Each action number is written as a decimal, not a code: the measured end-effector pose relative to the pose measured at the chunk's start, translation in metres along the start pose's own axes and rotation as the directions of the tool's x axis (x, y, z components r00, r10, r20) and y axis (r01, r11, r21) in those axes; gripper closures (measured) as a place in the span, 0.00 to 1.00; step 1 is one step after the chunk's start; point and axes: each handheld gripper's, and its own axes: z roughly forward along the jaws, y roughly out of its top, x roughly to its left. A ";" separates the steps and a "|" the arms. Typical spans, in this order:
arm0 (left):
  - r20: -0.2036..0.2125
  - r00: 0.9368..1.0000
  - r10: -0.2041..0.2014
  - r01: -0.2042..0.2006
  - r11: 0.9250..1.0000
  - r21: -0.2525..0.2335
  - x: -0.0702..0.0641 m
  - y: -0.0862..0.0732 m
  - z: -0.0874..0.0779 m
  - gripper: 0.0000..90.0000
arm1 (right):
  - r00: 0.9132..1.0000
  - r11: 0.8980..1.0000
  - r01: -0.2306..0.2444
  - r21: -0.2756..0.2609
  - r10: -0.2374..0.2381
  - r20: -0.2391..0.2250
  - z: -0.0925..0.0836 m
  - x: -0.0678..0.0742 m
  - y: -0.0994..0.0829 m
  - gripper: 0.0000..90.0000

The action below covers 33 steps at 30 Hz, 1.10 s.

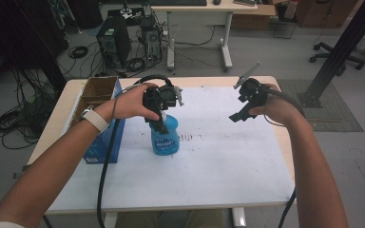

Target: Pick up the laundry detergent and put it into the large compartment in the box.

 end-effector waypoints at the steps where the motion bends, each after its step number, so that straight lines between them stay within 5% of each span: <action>1: 0.000 1.000 0.000 0.000 1.000 0.000 0.000 0.000 0.000 0.10 | 1.000 1.000 0.000 0.000 0.000 0.000 0.000 0.000 0.000 0.09; 33: 0.017 1.000 -0.007 0.007 1.000 0.010 0.003 -0.002 0.021 0.19 | 1.000 1.000 -0.003 0.005 0.003 -0.002 0.001 0.000 0.000 0.09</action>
